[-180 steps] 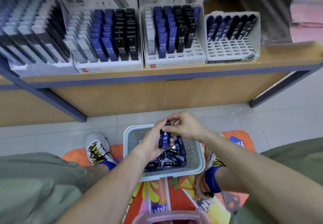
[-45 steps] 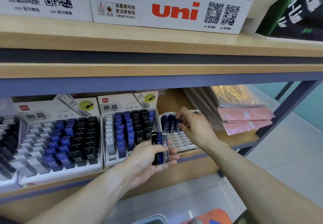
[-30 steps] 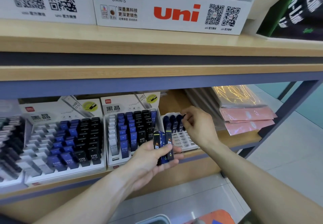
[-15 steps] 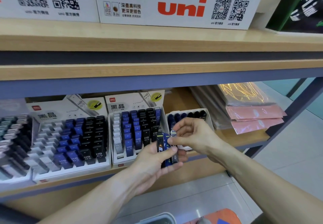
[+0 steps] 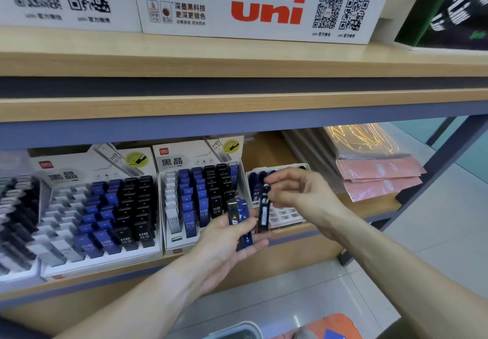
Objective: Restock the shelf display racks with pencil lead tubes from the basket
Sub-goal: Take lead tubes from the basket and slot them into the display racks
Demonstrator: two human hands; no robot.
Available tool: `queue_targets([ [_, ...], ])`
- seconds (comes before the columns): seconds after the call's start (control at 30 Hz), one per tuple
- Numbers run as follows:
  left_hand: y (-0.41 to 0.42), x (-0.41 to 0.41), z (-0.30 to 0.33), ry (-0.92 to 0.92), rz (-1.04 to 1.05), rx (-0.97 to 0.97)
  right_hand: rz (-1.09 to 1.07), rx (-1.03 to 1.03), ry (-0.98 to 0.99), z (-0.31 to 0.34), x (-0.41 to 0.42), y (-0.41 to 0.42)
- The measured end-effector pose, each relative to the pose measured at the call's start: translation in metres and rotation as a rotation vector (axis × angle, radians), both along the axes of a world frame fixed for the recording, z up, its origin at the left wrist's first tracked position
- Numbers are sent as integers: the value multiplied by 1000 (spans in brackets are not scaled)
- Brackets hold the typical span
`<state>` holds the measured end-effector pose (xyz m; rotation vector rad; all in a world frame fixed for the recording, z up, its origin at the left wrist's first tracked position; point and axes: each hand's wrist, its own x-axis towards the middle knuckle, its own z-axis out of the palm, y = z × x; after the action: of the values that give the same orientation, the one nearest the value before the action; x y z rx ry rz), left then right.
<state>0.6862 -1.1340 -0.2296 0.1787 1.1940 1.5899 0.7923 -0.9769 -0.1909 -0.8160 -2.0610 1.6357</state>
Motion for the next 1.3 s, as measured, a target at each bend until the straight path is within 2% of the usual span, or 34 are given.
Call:
queue_targets([
  [0.13,4,0,5,-61,-1,-13,-289,287,7,7,11,28],
  [0.2,6,1,7,-96,-12,-5,-358,427,-25,2,18,44],
  [0.47,13,5,10,-97,-38,36,-333,738,-190,-19,25,69],
  [0.9,15,9,10,-37,-120,45,-217,787,-256,-37,21,77],
  [1.03,14,9,8,-67,-90,46,-290,818,-233,-38,19,77],
  [1.3,12,8,5,-69,-57,59,-329,868,-347,-46,16,80],
])
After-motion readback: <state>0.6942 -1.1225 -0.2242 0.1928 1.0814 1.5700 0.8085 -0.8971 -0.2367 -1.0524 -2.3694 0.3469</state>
